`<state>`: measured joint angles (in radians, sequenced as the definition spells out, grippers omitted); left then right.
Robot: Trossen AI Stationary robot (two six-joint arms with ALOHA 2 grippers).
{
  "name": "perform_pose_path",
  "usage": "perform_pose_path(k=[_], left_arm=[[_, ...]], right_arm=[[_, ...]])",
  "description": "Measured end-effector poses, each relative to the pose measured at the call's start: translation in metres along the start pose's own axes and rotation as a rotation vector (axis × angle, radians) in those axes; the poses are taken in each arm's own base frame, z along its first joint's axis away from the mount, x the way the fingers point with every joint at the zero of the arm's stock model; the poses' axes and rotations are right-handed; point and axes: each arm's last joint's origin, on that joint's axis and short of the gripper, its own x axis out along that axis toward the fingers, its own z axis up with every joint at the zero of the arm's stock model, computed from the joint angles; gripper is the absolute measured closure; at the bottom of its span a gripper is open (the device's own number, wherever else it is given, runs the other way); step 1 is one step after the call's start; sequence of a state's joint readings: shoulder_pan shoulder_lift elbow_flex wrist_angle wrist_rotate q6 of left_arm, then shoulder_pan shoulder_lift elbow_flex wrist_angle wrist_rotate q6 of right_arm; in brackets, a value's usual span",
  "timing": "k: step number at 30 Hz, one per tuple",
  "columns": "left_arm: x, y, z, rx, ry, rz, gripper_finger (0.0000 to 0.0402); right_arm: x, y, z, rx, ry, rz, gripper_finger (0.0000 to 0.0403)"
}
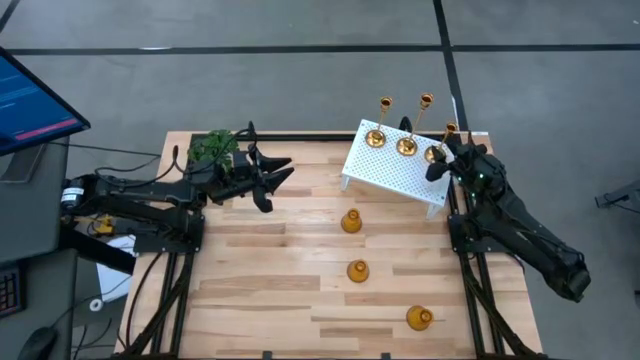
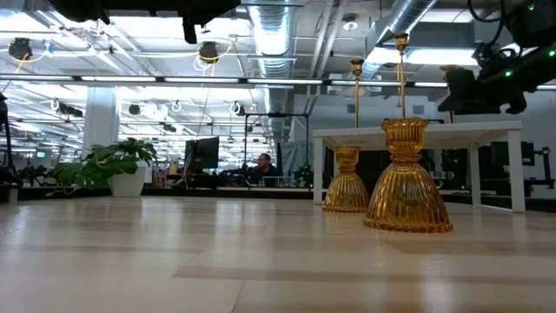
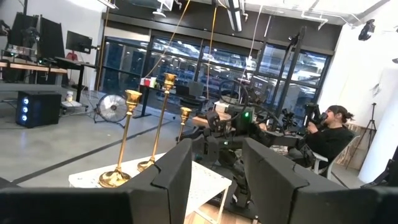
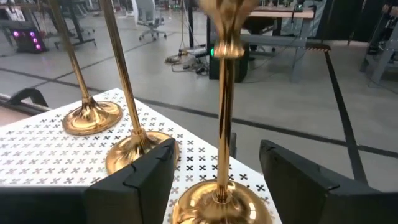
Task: Pick & Place candle stick holders
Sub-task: Put the top yellow candle holder on the shelf
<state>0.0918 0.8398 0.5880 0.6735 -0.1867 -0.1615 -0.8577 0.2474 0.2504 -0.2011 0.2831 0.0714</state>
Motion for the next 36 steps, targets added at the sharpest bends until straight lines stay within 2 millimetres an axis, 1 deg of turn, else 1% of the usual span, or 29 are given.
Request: perform_pose_path(k=[4,9,16,23,29,36], left_arm=[[0.0,0.0,0.0,0.0,0.0,0.0,0.026],[0.0,0.0,0.0,0.0,0.0,0.0,0.026],[0.0,0.0,0.0,-0.027,0.0,0.0,0.026],[0.0,0.0,0.0,-0.03,0.0,0.0,0.026],[0.0,0.0,0.0,-0.03,0.001,-0.002,0.026],[0.0,0.0,0.0,-0.029,0.004,-0.001,0.0259]], right_arm=[[-0.004,0.0,0.006,-0.008,0.032,0.014,0.0179],[-0.006,0.0,0.011,0.012,0.024,0.026,0.0182],[-0.01,-0.001,0.015,0.061,0.046,0.018,0.0192],[-0.016,-0.002,0.024,0.115,0.057,0.014,0.0201],[-0.03,-0.006,0.041,0.107,0.083,-0.02,0.0217],[-0.057,-0.012,0.066,0.136,0.135,-0.03,0.024]])
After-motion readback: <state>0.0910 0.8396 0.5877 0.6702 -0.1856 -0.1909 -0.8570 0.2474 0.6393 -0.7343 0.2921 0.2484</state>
